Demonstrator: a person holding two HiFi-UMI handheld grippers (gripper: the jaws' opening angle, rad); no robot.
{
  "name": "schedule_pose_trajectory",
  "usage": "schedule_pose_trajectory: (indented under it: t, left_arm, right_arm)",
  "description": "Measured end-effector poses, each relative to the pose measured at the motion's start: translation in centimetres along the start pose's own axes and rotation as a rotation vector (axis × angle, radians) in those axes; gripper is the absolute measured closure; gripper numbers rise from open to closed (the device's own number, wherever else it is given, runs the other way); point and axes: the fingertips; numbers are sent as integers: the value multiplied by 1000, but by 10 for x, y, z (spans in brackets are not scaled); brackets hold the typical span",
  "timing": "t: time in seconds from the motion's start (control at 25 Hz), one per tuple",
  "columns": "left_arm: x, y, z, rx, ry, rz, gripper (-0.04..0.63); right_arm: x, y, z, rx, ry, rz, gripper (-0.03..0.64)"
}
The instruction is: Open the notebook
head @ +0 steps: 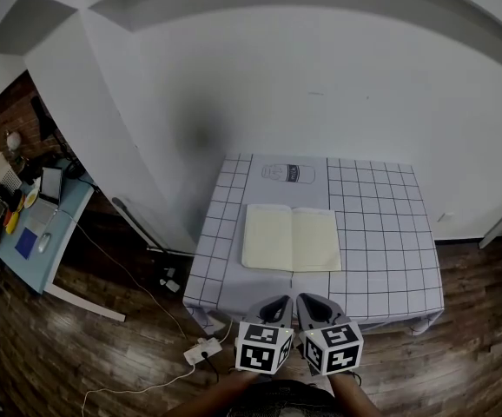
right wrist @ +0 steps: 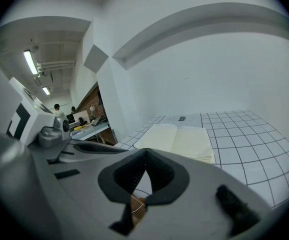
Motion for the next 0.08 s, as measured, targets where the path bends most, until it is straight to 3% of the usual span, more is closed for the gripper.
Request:
schedule_pose_trajectory:
  t: [0.08]
  left_arm:
    - [0, -1, 0, -1, 3, 0, 584]
  right_arm:
    - [0, -1, 0, -1, 4, 0, 604]
Point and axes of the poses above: the fingertips, and each gripper's own axes: z backward along the fingers, y to its left, x out of its top, and after that the axes turned 6 degrees about -x, right-handed
